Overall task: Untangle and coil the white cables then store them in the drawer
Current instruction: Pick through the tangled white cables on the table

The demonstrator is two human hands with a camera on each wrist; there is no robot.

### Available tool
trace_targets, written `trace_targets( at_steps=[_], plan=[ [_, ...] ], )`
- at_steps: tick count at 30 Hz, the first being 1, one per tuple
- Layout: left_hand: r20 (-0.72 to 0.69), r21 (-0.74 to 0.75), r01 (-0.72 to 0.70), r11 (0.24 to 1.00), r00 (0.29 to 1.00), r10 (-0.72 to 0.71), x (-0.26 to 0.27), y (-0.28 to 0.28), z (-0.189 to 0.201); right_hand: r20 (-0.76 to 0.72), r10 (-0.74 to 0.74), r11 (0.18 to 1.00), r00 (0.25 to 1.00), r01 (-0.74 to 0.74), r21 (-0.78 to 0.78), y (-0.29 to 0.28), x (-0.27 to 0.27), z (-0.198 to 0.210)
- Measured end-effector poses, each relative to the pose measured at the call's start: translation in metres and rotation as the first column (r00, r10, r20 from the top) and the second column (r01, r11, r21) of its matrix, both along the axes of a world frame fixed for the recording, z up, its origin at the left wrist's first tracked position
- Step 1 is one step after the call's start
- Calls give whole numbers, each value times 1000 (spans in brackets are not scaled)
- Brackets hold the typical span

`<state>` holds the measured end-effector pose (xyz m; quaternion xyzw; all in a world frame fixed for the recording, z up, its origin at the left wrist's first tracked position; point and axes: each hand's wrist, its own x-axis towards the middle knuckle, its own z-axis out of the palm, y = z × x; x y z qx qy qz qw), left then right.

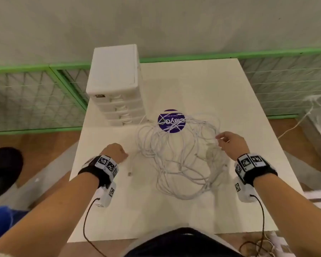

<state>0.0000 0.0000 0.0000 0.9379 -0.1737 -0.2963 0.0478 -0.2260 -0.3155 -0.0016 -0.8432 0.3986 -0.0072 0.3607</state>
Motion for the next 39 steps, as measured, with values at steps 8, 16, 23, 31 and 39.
trace_targets(
  at_steps=[8, 16, 23, 31, 39],
  plan=[
    [-76, 23, 42, 999, 996, -41, -27, 14, -19, -117, 25, 997, 993, -15, 79, 23, 2, -20],
    [-30, -788, -209, 580, 953, 302, -16, -8, 31, 26, 69, 997, 997, -69, 20, 34, -1, -13],
    [-209, -942, -216, 255, 976, 56, -33, -52, 74, -112, 197, 980, 974, -191, 61, 36, -16, -10],
    [-145, -863, -52, 503, 978, -148, -70, -82, 50, -67, -132, 986, 989, 124, -108, 18, -55, -8],
    [-334, -675, -47, 737, 909, -249, -99, -86, 11, -337, -19, 998, 941, 39, 52, 20, -82, -33]
  ],
)
